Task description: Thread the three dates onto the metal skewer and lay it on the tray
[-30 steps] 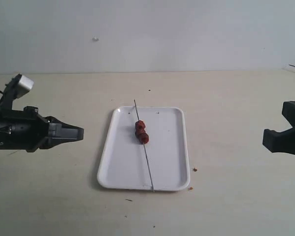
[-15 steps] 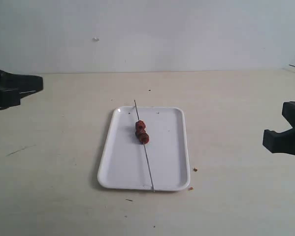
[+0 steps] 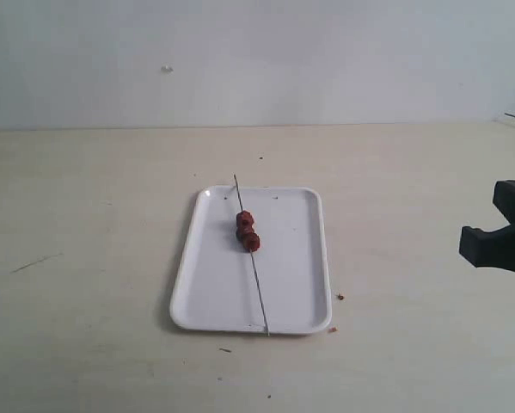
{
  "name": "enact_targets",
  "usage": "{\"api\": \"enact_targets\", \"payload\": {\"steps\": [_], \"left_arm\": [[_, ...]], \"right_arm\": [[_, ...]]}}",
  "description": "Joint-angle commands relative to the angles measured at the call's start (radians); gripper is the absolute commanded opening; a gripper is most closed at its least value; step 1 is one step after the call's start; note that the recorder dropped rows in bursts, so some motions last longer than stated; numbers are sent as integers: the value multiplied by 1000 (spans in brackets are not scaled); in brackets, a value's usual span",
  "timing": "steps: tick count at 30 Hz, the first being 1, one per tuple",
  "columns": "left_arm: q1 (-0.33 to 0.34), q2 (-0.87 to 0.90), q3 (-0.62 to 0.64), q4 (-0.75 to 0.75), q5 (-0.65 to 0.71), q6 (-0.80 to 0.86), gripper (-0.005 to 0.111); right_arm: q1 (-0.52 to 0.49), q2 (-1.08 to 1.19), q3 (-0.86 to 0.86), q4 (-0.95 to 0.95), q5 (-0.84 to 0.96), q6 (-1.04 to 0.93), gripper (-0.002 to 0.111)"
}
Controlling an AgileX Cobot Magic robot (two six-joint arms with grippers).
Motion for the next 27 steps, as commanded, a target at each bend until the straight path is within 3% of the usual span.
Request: {"api": "enact_targets", "payload": {"steps": [1, 27], "left_arm": [[1, -75, 40, -7, -10, -55, 0], [1, -85, 40, -7, -10, -51, 0]], "right_arm": [[3, -7, 0, 19, 2, 3, 0], [3, -7, 0, 21, 2, 3, 0]]}}
